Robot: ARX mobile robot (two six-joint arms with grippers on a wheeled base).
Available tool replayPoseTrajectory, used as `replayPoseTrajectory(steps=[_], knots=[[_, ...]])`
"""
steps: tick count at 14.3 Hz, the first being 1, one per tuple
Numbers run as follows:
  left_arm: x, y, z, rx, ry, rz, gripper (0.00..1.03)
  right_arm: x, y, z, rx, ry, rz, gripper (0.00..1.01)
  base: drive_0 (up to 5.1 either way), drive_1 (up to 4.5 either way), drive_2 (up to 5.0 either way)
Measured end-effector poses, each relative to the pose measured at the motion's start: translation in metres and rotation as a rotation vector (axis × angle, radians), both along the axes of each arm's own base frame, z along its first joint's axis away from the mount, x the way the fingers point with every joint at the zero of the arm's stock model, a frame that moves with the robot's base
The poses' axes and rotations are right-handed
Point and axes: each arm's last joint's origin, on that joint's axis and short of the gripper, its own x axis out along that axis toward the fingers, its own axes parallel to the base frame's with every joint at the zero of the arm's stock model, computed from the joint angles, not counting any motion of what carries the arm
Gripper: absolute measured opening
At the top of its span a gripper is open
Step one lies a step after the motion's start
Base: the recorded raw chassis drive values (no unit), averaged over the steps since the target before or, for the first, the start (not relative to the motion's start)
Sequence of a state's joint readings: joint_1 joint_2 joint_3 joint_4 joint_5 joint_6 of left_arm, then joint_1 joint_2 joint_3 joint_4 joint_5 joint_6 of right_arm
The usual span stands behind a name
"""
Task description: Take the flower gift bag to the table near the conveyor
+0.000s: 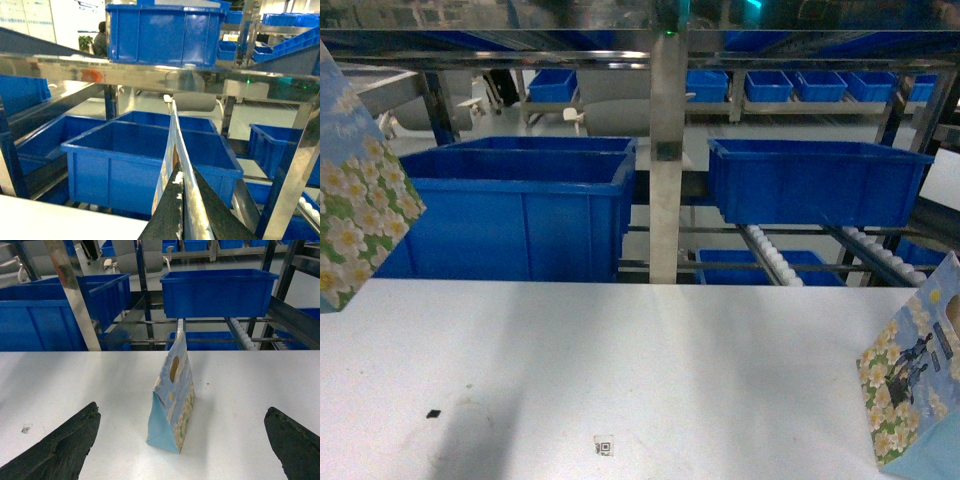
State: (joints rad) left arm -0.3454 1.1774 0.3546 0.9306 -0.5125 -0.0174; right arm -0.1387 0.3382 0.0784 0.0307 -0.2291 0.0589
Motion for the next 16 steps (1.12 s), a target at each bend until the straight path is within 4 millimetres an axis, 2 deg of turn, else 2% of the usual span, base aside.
replayPoseTrajectory(steps=[2, 5, 8, 11, 16], knots=[[0.012, -0.004, -0.027, -0.012, 0.054, 0.012, 0.02, 0.0, 0.0, 0.0, 0.0, 0.0, 0.0, 0.98, 0.0, 0.0, 0.0], [0.025, 0.001, -0.069, -0.038, 0.13, 0.052, 0.02, 0.0, 0.0, 0.0, 0.0, 0.0, 0.0, 0.98, 0.0, 0.0, 0.0], [0.033, 0.006, -0.091, -0.056, 0.168, 0.082, 0.02, 0.0, 0.0, 0.0, 0.0, 0.0, 0.0, 0.98, 0.0, 0.0, 0.0], [0.047, 0.003, -0.117, -0.056, 0.252, 0.088, 0.02, 0.0, 0.0, 0.0, 0.0, 0.0, 0.0, 0.98, 0.0, 0.0, 0.0], [0.053, 0.005, -0.142, -0.04, 0.334, 0.095, 0.02, 0.0, 0.0, 0.0, 0.0, 0.0, 0.0, 0.98, 0.0, 0.0, 0.0]])
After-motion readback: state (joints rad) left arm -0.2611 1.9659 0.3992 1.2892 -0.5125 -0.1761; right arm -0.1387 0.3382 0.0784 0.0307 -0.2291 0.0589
